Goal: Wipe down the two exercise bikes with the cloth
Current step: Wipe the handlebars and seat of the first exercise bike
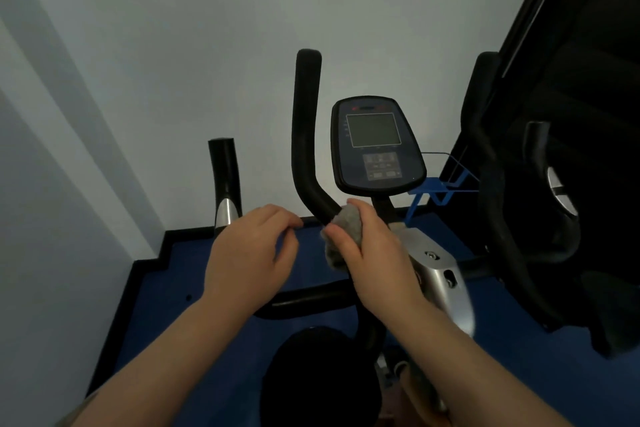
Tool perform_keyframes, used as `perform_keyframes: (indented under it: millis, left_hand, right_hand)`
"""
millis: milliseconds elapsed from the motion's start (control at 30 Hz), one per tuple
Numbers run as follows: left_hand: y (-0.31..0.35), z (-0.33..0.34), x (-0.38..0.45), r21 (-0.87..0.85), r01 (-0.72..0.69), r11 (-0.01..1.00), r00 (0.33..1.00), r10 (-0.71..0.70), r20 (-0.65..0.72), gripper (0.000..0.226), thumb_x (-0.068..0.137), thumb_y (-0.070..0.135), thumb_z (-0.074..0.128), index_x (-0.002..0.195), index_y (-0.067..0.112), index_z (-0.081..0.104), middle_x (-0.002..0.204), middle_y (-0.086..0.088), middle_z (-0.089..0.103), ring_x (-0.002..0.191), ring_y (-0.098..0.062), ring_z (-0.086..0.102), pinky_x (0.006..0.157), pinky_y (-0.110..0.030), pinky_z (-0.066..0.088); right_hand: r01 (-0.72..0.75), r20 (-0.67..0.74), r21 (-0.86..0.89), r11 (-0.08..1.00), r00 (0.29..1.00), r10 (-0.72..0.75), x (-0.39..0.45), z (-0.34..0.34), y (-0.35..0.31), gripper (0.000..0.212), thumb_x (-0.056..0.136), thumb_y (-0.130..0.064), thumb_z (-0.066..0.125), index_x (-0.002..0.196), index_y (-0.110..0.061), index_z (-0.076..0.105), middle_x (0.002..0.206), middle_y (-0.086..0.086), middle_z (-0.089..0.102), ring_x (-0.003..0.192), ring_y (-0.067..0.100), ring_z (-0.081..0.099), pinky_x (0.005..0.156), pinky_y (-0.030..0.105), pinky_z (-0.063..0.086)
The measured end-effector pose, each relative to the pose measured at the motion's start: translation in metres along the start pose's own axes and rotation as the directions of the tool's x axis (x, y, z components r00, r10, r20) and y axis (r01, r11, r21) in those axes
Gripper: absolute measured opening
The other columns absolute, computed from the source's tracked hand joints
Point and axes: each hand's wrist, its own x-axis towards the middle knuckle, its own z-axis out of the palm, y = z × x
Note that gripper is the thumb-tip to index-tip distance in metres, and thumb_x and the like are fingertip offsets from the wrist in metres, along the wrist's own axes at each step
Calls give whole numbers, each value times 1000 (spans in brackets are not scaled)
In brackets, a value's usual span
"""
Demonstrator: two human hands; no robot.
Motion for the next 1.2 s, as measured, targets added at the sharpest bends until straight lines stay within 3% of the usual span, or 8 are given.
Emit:
perform_keyframes:
  millis: [200, 333, 500, 600, 733, 900, 1000, 1200]
  left_hand:
    - [1, -15, 15, -94, -44, 995, 998, 41, -38, 26, 88, 18, 47, 95, 12, 71, 97, 4, 69, 89, -9, 62, 81, -24, 49]
    - [-14, -43, 70, 54, -123, 991, 981, 129, -147, 24, 87, 14, 51, 99, 11, 71, 102, -1, 70, 96, -21, 64, 87, -42, 48]
    - [-43, -50, 139, 136, 23, 990, 999, -19, -32, 22, 93, 13, 54, 109, 16, 69, 110, -4, 67, 103, -23, 59, 92, -37, 41]
    - [-59, -35, 149, 217, 102, 971, 981, -134, 139, 25, 96, 19, 48, 112, 19, 67, 113, -3, 65, 101, -22, 59, 82, -34, 44]
    - [-68, -27, 153, 224, 326, 918, 925, -359, 125, 24, 95, 28, 44, 102, 22, 67, 91, 5, 63, 71, -11, 53, 56, -25, 34]
    - [-66, -23, 148, 333, 334, 882, 920, -381, 86, 24, 93, 35, 47, 94, 22, 67, 76, 10, 56, 63, -8, 51, 50, -23, 33]
    - [-66, -23, 150, 337, 324, 884, 923, -374, 94, 23, 92, 33, 48, 91, 21, 67, 69, 13, 51, 58, -4, 46, 48, -22, 30]
    - [-65, -23, 150, 306, 304, 902, 939, -338, 61, 22, 90, 33, 49, 86, 20, 67, 68, 11, 54, 57, -5, 48, 47, -22, 29]
  right_hand:
    - [-11, 55, -35, 999, 998, 13, 18, -6, -15, 38, 99, -46, 44, 129, -24, 47, 107, -4, 62, 98, 14, 58, 83, 32, 47]
    - [38, -38, -51, 998, 998, -40, 67, 10, -46, 40, 100, -42, 45, 132, -17, 49, 114, 5, 62, 99, 18, 56, 77, 31, 43]
    - [-17, -240, 220, 975, 968, 71, 97, 21, -57, 39, 102, -39, 44, 129, -14, 54, 113, -3, 62, 109, 16, 56, 83, 17, 44]
    - [53, -406, 356, 933, 908, 103, 104, 22, -56, 23, 101, -40, 45, 107, -22, 59, 93, -10, 62, 90, 7, 59, 80, 23, 50]
    - [77, -459, 465, 882, 872, 167, 124, 22, -69, 35, 101, -44, 41, 120, -18, 56, 104, -5, 64, 98, 10, 59, 85, 27, 49]
    - [-89, -34, 43, 995, 995, 90, 106, 30, -56, 33, 100, -53, 35, 114, -26, 46, 98, -6, 55, 89, 13, 52, 71, 29, 38]
    - [-72, 14, 5, 997, 997, 72, 100, 13, -45, 27, 100, -47, 39, 107, -22, 48, 98, -3, 58, 90, 15, 57, 72, 32, 45]
    - [119, -297, 373, 920, 955, -3, 135, 9, -81, 26, 101, -27, 49, 126, -22, 51, 112, 1, 62, 100, 11, 60, 90, 33, 51]
